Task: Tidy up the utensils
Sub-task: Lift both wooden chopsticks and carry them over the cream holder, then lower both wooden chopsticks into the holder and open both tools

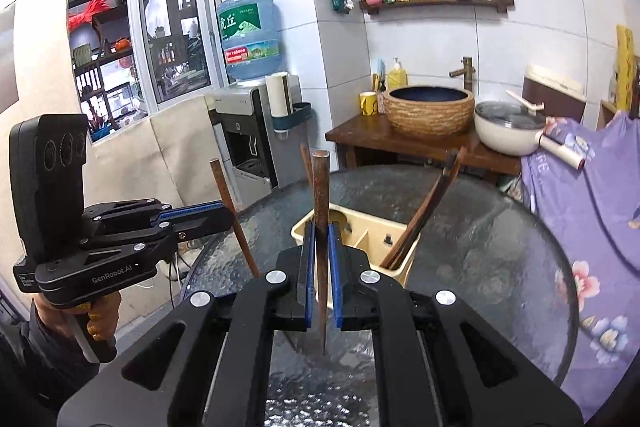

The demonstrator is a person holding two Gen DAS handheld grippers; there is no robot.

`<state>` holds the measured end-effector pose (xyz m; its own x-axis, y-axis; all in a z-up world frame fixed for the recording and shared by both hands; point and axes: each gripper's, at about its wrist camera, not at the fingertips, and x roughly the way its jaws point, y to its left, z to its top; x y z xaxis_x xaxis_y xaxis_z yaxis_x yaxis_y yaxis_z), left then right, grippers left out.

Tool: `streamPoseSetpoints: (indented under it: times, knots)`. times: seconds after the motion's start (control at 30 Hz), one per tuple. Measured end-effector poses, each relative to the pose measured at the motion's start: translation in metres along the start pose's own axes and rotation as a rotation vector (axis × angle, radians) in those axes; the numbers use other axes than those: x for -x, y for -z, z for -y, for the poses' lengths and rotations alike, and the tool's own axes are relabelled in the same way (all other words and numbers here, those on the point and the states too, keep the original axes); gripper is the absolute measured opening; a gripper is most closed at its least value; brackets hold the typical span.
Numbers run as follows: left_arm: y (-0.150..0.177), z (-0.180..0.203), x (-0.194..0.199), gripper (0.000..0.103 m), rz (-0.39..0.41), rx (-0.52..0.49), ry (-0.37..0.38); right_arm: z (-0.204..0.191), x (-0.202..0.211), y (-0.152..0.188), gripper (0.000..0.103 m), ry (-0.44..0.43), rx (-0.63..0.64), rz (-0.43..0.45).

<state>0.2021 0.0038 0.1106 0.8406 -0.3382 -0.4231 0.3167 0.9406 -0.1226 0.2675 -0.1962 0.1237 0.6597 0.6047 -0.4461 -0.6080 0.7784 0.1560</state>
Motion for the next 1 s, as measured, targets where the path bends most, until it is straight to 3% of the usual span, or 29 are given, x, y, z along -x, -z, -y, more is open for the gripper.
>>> streamPoseSetpoints:
  times: [0.3,0.5,1.0]
  knots:
    - [-0.078,-0.008,0.014,0.007,0.14,0.002,-0.03,0.006,0.017,-0.073,0.008,0.04,0.016,0.112]
    - [-0.108,-0.018,-0.011,0.006,0.162,0.038,-0.059,0.017,0.001,-0.102,0.008,0.118,0.01,0.163]
    - [-0.047,-0.04,-0.085,0.006,0.049,0.076,-0.102,0.048,-0.09,-0.027,0.008,0.147,-0.072,0.018]
